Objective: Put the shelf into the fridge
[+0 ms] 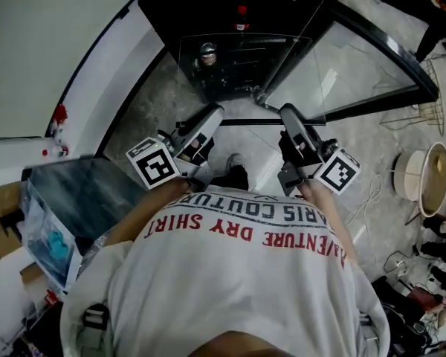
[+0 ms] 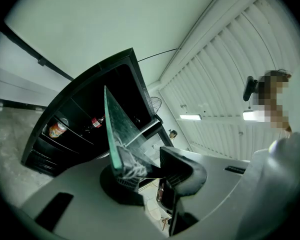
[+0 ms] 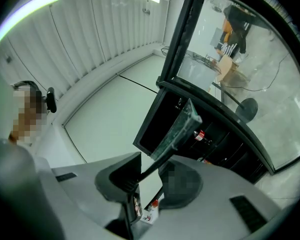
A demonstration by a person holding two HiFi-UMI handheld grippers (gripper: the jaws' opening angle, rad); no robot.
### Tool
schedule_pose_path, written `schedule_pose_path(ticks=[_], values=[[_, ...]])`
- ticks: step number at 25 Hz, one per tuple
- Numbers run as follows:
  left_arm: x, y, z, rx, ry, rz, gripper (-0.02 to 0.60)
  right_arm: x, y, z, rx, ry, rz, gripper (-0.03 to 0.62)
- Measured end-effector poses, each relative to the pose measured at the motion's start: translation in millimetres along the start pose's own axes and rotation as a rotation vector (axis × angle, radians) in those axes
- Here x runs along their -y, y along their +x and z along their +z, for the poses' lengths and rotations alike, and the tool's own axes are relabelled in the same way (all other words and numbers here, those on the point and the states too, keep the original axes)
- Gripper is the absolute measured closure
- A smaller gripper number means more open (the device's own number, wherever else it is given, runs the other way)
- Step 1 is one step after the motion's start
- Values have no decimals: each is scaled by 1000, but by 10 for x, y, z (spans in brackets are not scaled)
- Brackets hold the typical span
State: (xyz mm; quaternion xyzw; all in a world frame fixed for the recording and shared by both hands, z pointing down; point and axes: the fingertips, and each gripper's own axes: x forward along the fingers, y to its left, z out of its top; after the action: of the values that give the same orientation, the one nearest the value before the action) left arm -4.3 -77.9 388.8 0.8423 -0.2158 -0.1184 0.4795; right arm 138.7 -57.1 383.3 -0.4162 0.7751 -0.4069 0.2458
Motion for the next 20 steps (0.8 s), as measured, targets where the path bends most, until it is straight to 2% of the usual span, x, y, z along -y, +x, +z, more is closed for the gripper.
schedule_pose_path(ticks=[4,20], values=[[-19,-13,-2,20,-5,10,463,43,17,-24,-11,33,3,499],[-127,17,50,46,21,30,460,125,168,7,-59,3,26,497]])
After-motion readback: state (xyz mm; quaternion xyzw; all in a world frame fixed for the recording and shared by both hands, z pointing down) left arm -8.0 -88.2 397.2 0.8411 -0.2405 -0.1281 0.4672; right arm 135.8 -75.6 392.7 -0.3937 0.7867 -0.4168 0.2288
